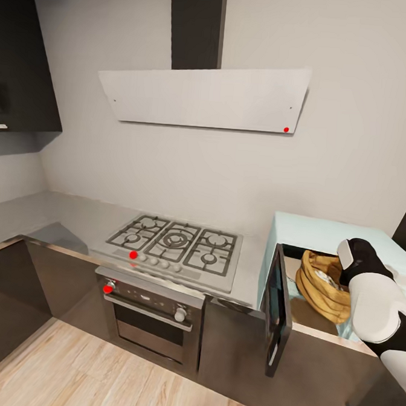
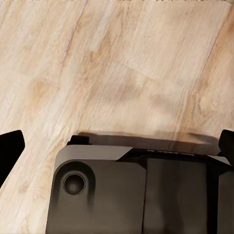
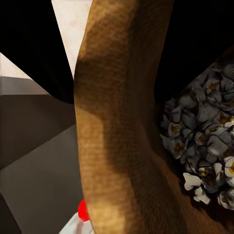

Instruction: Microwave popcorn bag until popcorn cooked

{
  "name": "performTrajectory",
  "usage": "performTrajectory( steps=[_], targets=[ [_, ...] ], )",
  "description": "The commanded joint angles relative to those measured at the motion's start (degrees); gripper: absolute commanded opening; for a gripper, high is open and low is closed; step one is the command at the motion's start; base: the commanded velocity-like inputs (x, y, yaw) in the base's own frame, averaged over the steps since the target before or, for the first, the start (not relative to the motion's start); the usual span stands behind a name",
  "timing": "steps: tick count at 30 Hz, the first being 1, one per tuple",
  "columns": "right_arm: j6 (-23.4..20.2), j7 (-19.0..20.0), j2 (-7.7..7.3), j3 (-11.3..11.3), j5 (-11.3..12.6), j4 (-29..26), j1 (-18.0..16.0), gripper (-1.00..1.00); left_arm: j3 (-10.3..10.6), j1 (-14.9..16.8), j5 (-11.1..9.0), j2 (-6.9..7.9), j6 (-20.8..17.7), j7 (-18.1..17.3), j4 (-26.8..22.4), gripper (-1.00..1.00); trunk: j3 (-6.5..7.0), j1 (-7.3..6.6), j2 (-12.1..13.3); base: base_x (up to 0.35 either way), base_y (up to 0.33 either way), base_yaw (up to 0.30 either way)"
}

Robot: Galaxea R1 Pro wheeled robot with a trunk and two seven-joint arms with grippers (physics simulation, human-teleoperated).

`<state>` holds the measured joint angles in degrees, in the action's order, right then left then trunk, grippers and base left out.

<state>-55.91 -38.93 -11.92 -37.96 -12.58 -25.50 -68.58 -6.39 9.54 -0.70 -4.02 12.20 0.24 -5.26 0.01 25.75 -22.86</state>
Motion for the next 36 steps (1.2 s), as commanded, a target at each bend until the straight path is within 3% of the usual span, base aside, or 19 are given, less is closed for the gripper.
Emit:
performTrajectory(
  steps=[1,36],
  targets=[
    [0.2,0.3,0.04,-0.2,-0.8,-0.2,-0.1,-1.0,-0.3,0.0,-0.1,-0.02,0.2,0.0,0.1,1.0,0.0,0.03,-0.1,0.192,0.0,0.0],
    [0.2,0.4,-0.02,-0.3,-0.8,-0.3,-0.1,-1.0,-0.2,0.0,-0.1,-0.02,0.2,0.0,0.1,1.0,0.0,0.03,-0.1,0.08,0.0,0.0]
  ],
)
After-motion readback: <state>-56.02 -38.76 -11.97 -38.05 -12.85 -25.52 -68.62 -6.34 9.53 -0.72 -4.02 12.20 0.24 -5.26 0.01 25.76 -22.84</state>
